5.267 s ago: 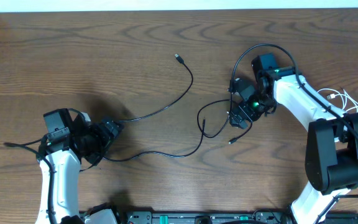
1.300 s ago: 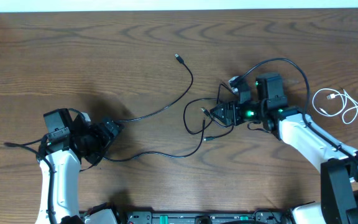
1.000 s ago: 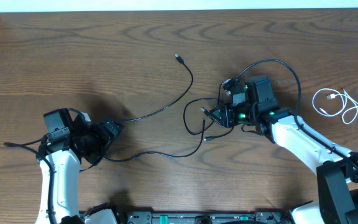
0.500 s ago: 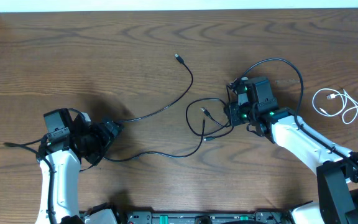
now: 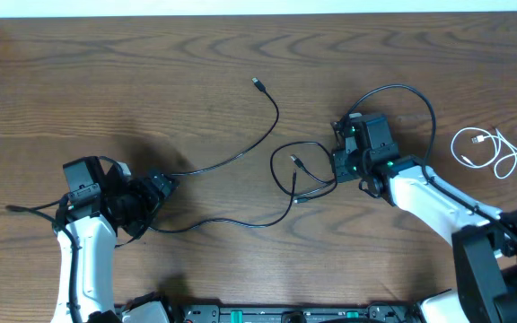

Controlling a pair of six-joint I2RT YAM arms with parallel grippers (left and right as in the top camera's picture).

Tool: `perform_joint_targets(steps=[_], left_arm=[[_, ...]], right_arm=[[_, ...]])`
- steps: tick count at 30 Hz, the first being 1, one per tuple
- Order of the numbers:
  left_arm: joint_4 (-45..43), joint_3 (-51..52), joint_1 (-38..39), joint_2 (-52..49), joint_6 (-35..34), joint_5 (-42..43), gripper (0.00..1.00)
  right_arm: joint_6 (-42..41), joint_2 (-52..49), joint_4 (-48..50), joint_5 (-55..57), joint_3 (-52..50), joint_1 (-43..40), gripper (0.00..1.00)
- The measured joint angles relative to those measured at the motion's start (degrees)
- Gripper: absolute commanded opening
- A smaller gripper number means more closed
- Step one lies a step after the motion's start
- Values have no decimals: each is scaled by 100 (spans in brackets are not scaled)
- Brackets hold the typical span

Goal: Untangle cables

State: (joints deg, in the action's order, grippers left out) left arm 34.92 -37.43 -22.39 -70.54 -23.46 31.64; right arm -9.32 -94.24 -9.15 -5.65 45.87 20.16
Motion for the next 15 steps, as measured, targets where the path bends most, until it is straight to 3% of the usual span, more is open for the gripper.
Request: perform_joint_targets(steps=[6,8,15], left_arm=[[0,2,0,0,0,0,98],[2,0,0,0,0,0,98],[2,2,0,0,0,0,98]], right_arm=[[57,-402,151,33,-13,0,38],[72,-417,166,33,-24,0,31],[85,-420,140,42,-28,0,25]])
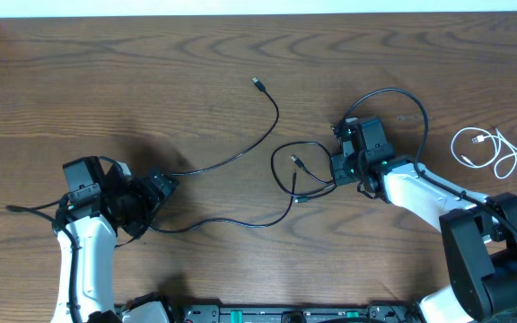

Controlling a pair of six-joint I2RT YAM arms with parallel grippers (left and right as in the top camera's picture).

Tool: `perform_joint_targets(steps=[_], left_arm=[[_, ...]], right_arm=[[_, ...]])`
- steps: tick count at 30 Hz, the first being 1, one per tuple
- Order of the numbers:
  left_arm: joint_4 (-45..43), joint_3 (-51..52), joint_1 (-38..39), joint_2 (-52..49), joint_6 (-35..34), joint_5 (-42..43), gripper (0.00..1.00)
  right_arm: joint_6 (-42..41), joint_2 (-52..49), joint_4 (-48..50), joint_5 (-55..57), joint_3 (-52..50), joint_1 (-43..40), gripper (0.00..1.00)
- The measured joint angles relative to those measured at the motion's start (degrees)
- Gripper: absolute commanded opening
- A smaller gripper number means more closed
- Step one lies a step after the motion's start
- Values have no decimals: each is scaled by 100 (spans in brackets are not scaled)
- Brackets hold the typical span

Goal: Untangle cables

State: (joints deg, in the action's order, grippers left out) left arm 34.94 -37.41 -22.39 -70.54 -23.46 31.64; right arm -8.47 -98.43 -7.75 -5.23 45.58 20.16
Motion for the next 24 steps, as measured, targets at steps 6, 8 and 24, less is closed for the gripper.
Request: perform_joint_targets(steps=[6,8,24], left_arm=[[-2,-2,0,0,0,0,98],[-2,-2,0,0,0,0,98],[-2,-2,0,0,0,0,98]], right_arm=[[87,-22,-28,0,2,0,27],[129,-68,7,2,26,9,28],[570,-328,-175,892,348,273,24]])
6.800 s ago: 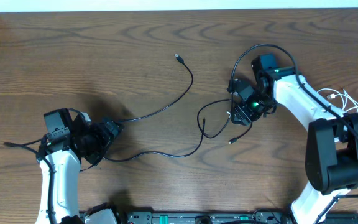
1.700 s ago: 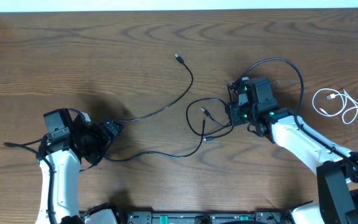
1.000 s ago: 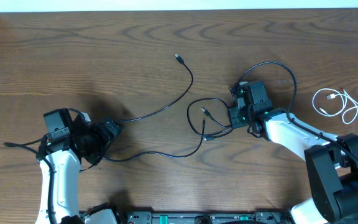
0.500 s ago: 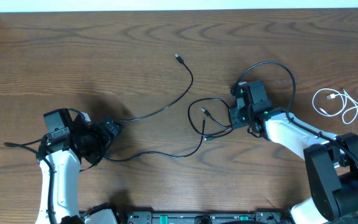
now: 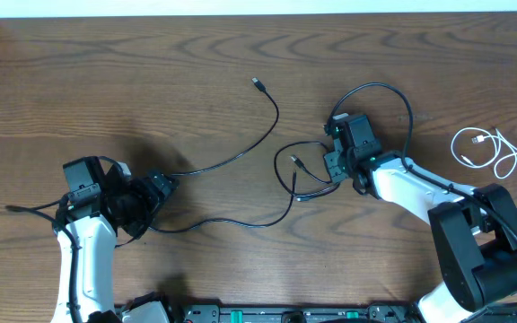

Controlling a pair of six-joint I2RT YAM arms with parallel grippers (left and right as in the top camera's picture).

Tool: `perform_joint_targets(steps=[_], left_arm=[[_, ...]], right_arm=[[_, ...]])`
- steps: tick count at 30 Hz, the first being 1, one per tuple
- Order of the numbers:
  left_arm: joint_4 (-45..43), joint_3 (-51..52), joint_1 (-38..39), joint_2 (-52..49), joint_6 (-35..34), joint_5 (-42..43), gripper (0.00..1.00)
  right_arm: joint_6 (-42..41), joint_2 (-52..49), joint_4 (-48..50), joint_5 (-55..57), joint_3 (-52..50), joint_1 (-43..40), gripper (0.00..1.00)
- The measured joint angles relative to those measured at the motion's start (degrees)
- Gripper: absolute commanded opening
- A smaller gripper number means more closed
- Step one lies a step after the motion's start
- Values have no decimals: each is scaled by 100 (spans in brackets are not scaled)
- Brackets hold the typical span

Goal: Untangle cables

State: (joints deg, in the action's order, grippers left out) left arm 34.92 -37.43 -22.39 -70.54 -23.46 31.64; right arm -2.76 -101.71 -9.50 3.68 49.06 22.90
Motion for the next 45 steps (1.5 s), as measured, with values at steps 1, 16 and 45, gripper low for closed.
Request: perform_joint_targets(steps=[1,16,45], left_arm=[[0,0,0,0,0,0,98],[2,0,0,0,0,0,98],[2,0,0,0,0,0,98]], right_arm=[[-2,0,-85,28,31,0,23],[-7,9,-999,393,304,98,1],[177,70,-2992,485,2063,107,1]])
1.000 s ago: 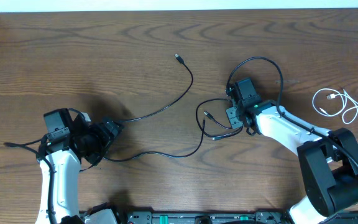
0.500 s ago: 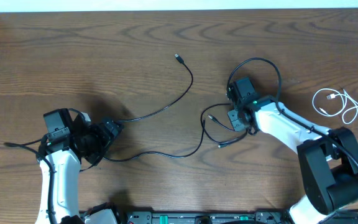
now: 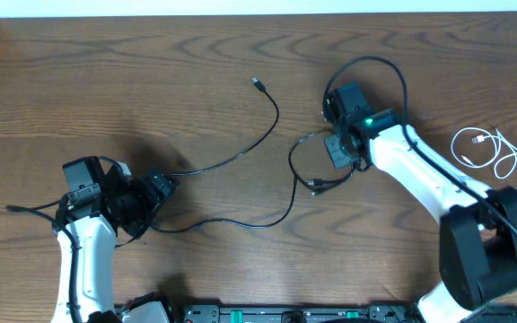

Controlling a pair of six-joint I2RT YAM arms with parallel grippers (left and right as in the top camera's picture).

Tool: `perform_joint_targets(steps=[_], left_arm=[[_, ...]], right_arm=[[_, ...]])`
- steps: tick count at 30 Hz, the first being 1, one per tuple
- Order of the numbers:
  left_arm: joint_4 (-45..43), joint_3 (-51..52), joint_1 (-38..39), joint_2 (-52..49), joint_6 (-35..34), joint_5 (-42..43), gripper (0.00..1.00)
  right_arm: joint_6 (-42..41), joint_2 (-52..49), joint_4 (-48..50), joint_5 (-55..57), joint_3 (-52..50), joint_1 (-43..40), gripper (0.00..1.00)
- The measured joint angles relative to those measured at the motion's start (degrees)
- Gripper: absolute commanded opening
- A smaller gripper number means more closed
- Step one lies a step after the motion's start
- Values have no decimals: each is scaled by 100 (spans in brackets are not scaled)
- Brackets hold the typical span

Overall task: Untangle cables
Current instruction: 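Carry the black cable up-right with the right gripper toward the white cable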

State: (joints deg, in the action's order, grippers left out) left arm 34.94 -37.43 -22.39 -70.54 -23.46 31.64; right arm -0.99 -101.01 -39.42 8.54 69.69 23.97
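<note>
Two black cables lie across the table in the overhead view. One cable [image 3: 240, 154] runs from my left gripper [image 3: 162, 184] up to a plug [image 3: 257, 83] at the far middle. The other cable [image 3: 240, 224] leaves the same gripper, runs right, then rises into a loop [image 3: 293, 161] that ends at my right gripper [image 3: 335, 151], with a loose plug [image 3: 316, 187] below it. Both grippers look shut on black cable. The jaws themselves are largely hidden under the wrists.
A coiled white cable [image 3: 487, 148] lies at the right edge, apart from the black ones. A black lead [image 3: 393, 72] arches over the right wrist. The table's far edge runs along the top; a console bar sits at the near edge.
My right gripper has moved a little up the table and turned. The loop beside it has drawn into a narrower shape, and the loose plug now lies lower, under the gripper. The left arm has held still.
At first my right gripper sat at the right of a crossed loop with two plugs inside it. It then stood further left at each moment, the loop bunching. Now it is higher and the loop is a single open curve. The left gripper has stayed in place throughout.
</note>
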Motion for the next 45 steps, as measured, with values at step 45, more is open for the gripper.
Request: perform_joint_targets(steps=[45], left_arm=[[0,2,0,0,0,0,98]], right_arm=[[-1261,1152,1215,1226,-1217,-2986,14]])
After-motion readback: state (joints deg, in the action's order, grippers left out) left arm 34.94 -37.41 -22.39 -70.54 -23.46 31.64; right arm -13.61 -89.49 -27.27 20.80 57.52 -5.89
